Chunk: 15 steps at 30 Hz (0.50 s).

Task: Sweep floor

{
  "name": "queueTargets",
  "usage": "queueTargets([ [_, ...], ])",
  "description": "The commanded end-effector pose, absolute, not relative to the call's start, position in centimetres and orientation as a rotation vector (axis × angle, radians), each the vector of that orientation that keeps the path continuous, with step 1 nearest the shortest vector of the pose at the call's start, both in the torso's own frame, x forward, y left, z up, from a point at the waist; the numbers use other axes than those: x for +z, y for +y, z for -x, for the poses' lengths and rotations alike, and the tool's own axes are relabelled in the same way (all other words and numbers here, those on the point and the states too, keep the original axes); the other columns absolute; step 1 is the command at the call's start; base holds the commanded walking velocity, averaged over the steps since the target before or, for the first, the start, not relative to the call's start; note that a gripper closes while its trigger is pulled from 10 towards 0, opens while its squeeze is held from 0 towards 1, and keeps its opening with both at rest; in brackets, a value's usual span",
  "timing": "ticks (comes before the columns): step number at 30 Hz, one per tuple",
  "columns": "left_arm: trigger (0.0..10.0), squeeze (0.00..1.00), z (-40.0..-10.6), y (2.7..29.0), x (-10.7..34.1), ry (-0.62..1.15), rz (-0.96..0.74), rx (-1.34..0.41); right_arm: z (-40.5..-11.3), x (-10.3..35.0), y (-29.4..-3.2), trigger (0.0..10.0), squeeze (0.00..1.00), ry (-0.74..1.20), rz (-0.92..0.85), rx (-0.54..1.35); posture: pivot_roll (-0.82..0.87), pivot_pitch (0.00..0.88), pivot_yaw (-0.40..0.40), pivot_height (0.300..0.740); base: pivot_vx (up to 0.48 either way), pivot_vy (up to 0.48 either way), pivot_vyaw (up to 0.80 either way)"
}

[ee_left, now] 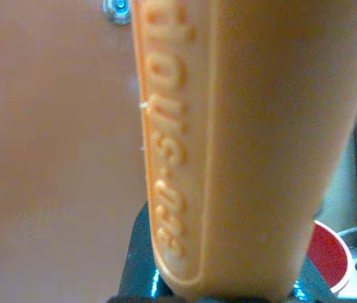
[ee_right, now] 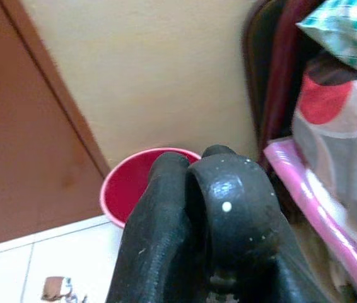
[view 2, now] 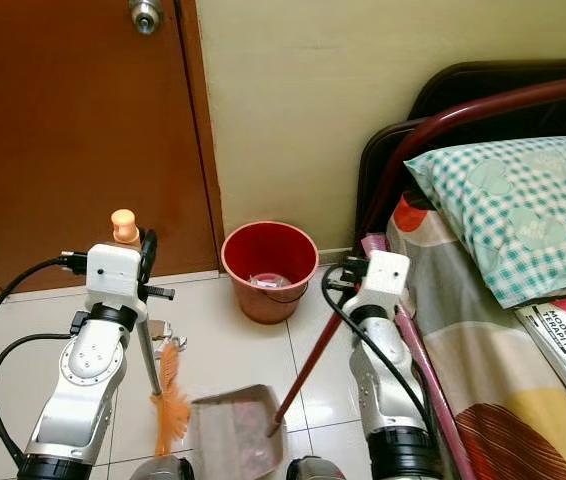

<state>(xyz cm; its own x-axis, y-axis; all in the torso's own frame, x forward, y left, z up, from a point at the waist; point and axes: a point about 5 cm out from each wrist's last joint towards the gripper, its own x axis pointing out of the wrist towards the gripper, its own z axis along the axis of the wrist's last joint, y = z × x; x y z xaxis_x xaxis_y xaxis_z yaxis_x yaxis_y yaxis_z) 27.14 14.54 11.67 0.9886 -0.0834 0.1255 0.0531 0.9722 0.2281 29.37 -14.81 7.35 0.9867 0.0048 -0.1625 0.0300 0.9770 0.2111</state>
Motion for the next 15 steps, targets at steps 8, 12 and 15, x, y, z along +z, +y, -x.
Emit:
queueTargets([
  [8,10.0,0.0,-27.07,15.0,11.52,-0.116,-0.216,-0.059,-29.85,8.31,-15.57,10.0,0.0,0.127,-0.193,-0.029,0.0,0.073,-0.034,0.74,0.251,0.247,0.0],
  [12,10.0,0.0,-27.22,14.81,11.49,-0.117,-0.214,-0.066,-29.84,8.29,-15.37,10.0,0.0,0.128,-0.193,-0.029,0.0,0.075,-0.033,0.74,0.284,0.278,0.0],
  [15,10.0,0.0,-27.31,14.54,11.7,-0.124,-0.209,-0.071,-29.87,8.33,-15.16,10.0,0.0,0.126,-0.194,-0.024,0.0,0.077,-0.031,0.74,0.286,0.279,0.0],
])
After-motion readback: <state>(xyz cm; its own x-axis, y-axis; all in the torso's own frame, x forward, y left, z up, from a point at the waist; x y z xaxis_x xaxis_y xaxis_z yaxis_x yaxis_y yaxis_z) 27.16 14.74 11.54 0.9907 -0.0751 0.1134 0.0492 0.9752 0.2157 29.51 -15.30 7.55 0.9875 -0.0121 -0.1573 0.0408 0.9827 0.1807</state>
